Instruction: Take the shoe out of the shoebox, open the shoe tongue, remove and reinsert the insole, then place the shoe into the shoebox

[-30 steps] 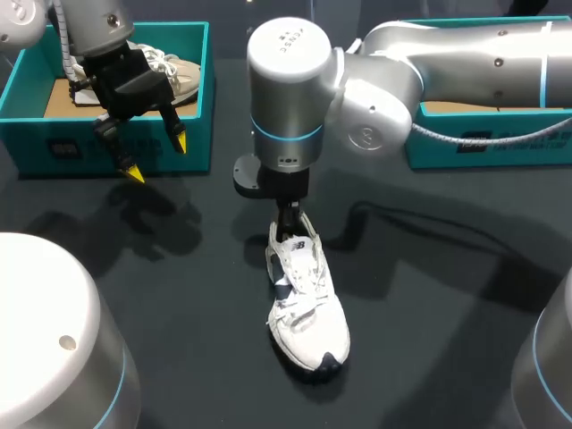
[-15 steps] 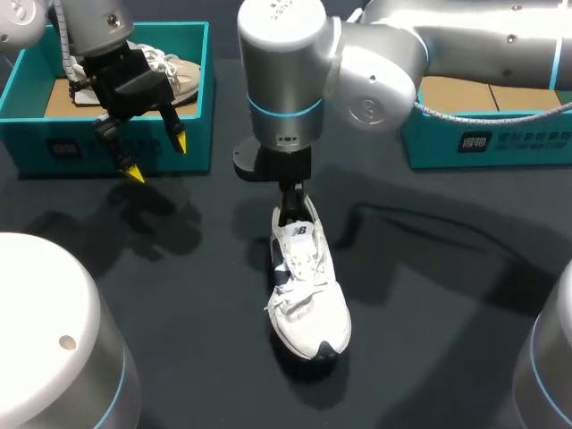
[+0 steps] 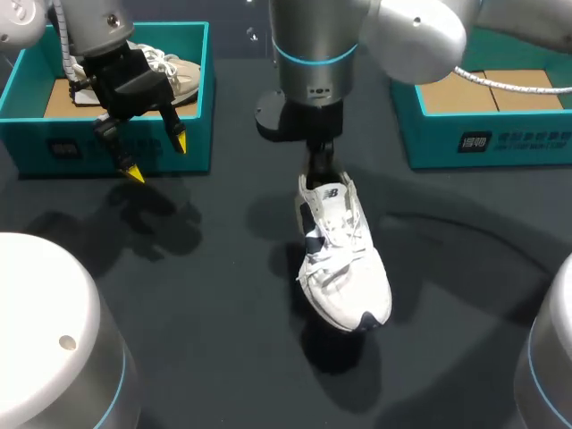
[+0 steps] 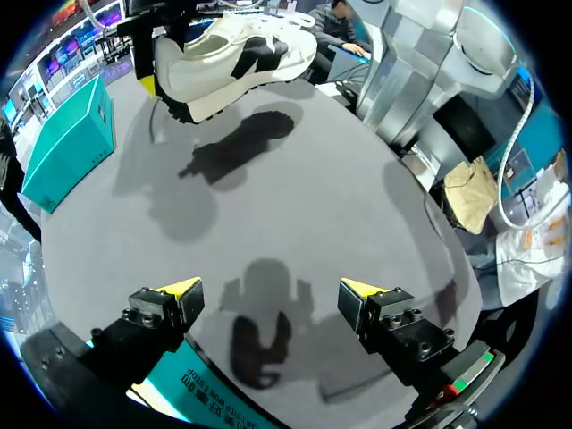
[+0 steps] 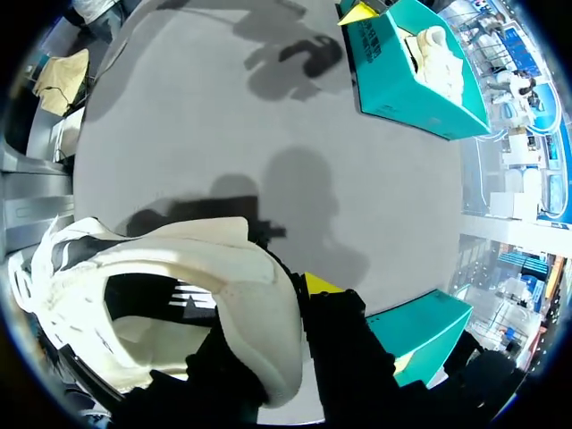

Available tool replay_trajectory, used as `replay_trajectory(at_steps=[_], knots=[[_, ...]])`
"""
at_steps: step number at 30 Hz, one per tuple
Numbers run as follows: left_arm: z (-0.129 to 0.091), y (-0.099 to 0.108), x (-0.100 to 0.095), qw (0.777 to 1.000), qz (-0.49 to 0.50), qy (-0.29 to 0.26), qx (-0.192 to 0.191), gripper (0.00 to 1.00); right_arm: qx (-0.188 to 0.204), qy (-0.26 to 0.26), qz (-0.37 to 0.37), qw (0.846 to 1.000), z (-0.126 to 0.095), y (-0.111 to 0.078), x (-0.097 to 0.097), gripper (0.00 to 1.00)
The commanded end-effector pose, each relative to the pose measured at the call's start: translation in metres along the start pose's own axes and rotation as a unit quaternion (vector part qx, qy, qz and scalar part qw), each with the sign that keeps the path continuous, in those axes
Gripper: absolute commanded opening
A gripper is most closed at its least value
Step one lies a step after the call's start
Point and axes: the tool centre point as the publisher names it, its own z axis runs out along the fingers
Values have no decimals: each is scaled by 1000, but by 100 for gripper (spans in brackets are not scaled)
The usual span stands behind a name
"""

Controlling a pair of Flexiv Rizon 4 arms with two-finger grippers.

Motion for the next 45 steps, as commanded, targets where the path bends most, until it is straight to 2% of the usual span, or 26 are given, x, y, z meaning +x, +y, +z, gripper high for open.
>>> replay_trajectory(at_steps=[1,16,24,33,40,45], knots=[[0,0,0,1000,0,0,-1,100,-4,-1,0,1000,-12,-6,2,0],[0,0,0,1000,0,0,-1,100,-4,-1,0,1000,-12,-6,2,0],[0,0,0,1000,0,0,-1,100,4,5,-7,1000,-35,-34,-23,0],[0,0,0,1000,0,0,-1,100,22,3,-23,999,-55,-101,-55,0],[0,0,0,1000,0,0,-1,100,37,-17,-36,999,-78,-171,-82,0],[0,0,0,1000,0,0,-1,100,35,-32,-46,998,-78,-228,-106,0]])
